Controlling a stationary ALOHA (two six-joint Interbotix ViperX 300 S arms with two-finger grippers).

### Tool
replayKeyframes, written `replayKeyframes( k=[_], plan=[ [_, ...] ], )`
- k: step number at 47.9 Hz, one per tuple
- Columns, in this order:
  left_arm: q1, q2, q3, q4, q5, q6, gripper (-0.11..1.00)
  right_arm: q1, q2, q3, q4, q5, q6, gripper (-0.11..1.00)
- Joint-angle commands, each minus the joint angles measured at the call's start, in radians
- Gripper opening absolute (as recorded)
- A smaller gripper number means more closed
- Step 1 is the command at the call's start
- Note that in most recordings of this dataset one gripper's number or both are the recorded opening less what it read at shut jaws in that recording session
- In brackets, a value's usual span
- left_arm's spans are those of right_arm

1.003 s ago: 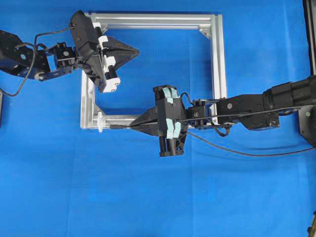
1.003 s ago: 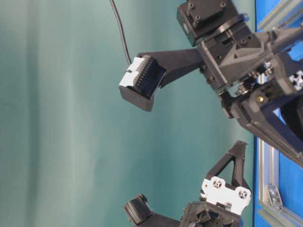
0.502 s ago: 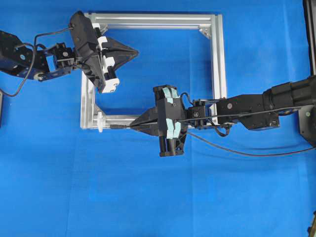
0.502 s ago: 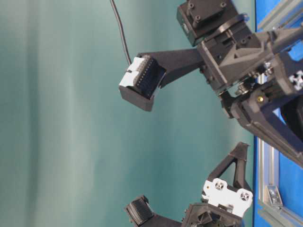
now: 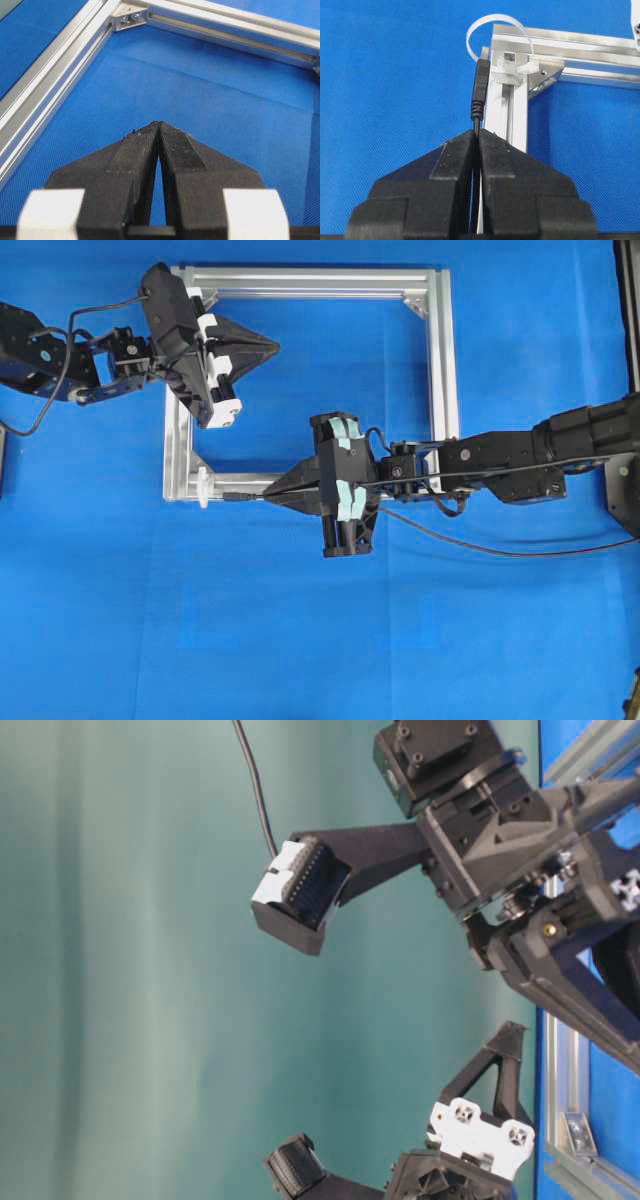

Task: Insert the wire through the string loop located on the left side.
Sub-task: 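Push the USB plug through the white zip-tie loop with the right gripper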

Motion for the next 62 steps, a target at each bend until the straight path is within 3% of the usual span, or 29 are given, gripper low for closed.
replayKeyframes(
  k=[1,29,43,62],
  plan=[
    [-0.002,-0.031,-0.006,0.003,-0.005,0.000,0.00,-0.002,-0.017,-0.020,0.000,-0.005,0.002,0.01],
    [-0.002,-0.032,-0.002,0.005,-0.005,0.000,0.00,-0.018,0.089,-0.152,0.000,-0.006,-0.002,0.00],
    [-0.003,-0.032,-0.002,0.005,-0.005,0.000,0.00,-0.021,0.133,-0.227,0.000,-0.006,-0.034,0.00],
    [-0.005,-0.034,0.003,0.005,-0.005,0.000,0.00,-0.021,0.141,-0.241,0.000,-0.006,-0.037,0.00]
  ],
)
